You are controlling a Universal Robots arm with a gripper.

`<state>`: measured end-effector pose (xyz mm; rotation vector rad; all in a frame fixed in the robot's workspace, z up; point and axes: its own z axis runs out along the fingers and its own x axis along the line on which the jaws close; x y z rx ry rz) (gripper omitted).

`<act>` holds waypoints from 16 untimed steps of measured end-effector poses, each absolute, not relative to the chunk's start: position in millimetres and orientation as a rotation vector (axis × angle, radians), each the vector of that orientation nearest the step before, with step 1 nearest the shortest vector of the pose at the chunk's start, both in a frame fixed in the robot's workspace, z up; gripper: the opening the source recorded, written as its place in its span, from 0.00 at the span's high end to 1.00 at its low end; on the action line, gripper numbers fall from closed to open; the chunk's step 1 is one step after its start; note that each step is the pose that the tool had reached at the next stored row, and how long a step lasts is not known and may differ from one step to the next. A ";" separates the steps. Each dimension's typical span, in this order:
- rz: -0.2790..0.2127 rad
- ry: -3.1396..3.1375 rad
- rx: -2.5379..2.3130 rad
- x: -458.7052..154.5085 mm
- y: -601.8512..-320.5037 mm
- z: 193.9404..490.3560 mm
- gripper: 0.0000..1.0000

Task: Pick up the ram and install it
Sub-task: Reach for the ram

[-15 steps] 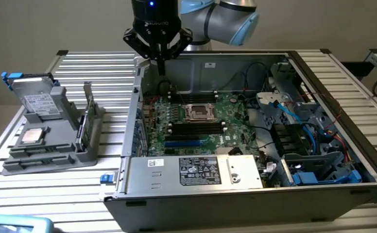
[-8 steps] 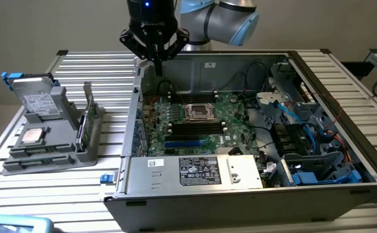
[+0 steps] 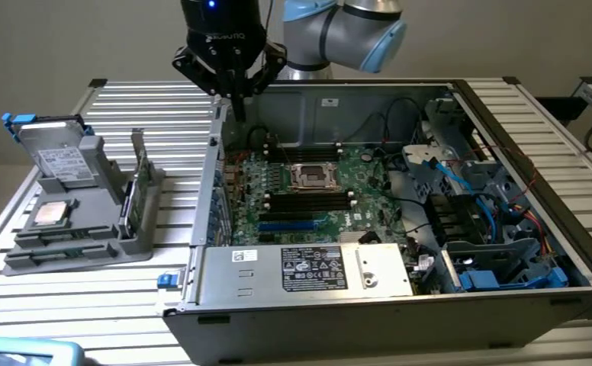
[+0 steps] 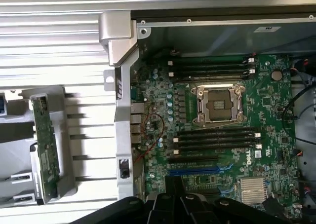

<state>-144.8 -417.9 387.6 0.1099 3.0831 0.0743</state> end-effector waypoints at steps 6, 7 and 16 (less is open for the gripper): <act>0.073 3.082 0.110 -166.2 -427.2 387.8 0.89; 0.072 3.082 0.110 -170.0 -428.4 387.8 0.89; 0.058 3.082 0.109 -210.1 -436.1 387.9 0.89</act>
